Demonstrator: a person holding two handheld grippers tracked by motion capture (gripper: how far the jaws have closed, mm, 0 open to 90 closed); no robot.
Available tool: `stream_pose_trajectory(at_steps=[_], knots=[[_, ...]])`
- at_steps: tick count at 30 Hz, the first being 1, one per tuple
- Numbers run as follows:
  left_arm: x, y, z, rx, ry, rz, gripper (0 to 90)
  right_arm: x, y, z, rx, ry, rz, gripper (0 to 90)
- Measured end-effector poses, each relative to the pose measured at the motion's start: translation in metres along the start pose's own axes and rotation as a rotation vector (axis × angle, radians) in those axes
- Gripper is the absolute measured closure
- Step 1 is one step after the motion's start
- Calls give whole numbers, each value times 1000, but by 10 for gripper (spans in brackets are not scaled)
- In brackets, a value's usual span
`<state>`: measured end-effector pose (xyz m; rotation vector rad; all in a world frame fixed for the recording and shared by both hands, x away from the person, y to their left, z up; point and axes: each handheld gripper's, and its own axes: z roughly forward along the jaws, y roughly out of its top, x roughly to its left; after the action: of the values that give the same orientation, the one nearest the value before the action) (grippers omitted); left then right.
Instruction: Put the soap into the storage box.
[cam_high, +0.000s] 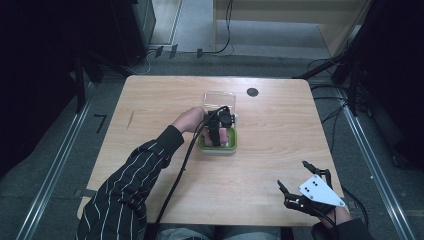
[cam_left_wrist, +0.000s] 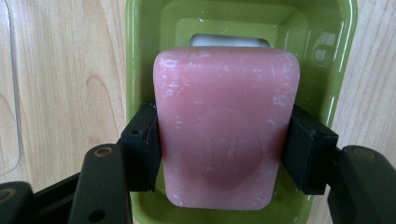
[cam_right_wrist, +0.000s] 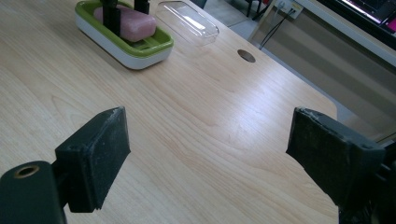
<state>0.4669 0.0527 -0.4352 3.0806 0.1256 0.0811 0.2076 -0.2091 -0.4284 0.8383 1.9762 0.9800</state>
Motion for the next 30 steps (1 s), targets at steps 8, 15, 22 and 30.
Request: stream_pose_trajectory(at_steps=[8,15,22,30], knots=[[-2,2,-9,-7,-3,-35,306,0,0,0,-1,0,-2,132],[-3,-1,-16,27,-20,-108,143,0,1,0,-2,-1,-4,132],[-13,-6,-33,35,20,-159,84,1,1,1,-5,-1,-10,132],[-35,-24,-46,57,33,-209,46,0,1,0,-13,0,-9,132]])
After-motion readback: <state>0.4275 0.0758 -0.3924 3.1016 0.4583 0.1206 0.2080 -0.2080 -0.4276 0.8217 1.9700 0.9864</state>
